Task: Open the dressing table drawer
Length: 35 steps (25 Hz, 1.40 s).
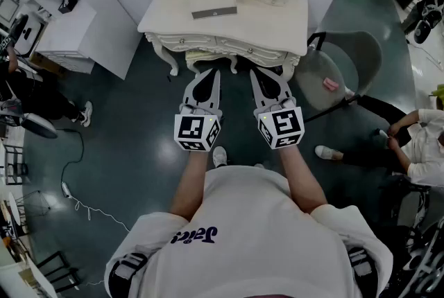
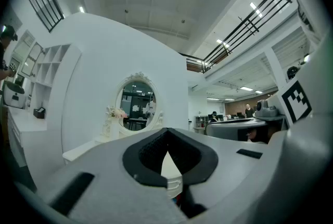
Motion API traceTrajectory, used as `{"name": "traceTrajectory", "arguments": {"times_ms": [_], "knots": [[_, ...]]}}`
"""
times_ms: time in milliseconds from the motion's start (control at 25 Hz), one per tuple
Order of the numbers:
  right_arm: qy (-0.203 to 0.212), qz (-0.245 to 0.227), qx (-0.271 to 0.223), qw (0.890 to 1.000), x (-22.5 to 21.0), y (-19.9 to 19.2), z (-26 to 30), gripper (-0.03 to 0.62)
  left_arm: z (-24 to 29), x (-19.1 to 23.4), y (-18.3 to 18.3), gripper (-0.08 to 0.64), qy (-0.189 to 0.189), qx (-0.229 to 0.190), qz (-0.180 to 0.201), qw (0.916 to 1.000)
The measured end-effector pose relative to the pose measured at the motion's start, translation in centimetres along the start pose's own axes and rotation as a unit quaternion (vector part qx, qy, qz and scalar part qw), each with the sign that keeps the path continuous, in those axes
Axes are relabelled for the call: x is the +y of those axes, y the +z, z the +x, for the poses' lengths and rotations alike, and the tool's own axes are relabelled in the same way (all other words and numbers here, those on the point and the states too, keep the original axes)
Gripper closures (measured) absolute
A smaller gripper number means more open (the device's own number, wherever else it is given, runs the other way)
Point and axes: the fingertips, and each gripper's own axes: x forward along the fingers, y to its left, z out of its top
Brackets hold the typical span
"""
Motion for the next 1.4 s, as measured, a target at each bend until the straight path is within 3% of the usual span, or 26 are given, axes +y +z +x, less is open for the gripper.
{"name": "traceTrajectory", "arguments": {"times_ms": [520,1040,1400], "knots": [[0.001,0.039,-0.003,0.999,3.9,-1.0,4.4,0.584,-0.2,4.9,-0.8,0.545,-0.013,0.002,-0.007,0.9999],[-0.019,0.040,0.009,0.999,8.3,-1.2,11.1,0.584,-0.6,12.3,-1.2,0.545,-0.035,-0.006,-0.033,0.9988],[-0.022,0.047,0.040,0.998,7.1,-3.3,15.5,0.584,2.9,15.1,-2.8,0.545,-0.039,0.000,-0.052,0.9979]]}}
